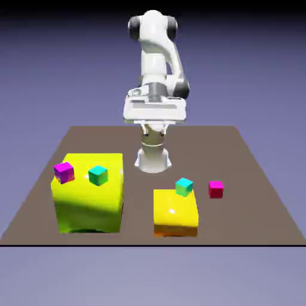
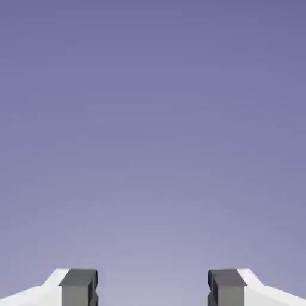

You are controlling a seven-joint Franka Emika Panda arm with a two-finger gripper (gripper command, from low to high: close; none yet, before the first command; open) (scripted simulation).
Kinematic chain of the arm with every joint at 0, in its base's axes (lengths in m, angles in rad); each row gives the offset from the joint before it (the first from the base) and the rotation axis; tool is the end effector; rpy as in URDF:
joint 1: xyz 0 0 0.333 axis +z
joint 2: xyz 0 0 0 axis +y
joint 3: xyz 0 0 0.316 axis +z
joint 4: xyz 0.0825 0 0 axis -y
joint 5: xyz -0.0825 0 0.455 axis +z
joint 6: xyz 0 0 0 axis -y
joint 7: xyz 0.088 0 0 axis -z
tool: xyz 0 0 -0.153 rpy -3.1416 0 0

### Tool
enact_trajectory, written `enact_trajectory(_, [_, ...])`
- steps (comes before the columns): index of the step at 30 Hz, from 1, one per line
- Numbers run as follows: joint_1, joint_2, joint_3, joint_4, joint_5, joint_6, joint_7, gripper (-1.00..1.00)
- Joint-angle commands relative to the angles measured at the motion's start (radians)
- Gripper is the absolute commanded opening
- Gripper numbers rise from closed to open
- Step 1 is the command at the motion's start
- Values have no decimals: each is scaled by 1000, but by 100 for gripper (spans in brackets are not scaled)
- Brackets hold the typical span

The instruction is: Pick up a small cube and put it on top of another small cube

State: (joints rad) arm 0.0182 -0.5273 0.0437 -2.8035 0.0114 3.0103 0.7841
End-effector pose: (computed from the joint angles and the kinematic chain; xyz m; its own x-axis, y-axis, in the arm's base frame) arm 0.4793 0.0267 0.3606 0.5592 -0.6735 0.4835 -0.4891 -0.7389 -0.4635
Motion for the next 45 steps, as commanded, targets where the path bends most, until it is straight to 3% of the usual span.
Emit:
enact_trajectory(1, [5, 35, 36, 5, 9, -22, 36, 0])
enact_trajectory(17, [87, 602, 616, 91, 161, -377, 607, 0])
enact_trajectory(19, [89, 611, 625, 93, 164, -382, 616, 0])
enact_trajectory(26, [273, 858, 403, 106, -49, -161, 761, 0])
enact_trajectory(27, [273, 858, 403, 106, -49, -161, 761, -100])
enact_trajectory(36, [89, 611, 625, 93, 164, -382, 616, -100])
enact_trajectory(45, [-171, 596, 339, 409, 209, -628, 834, -100])
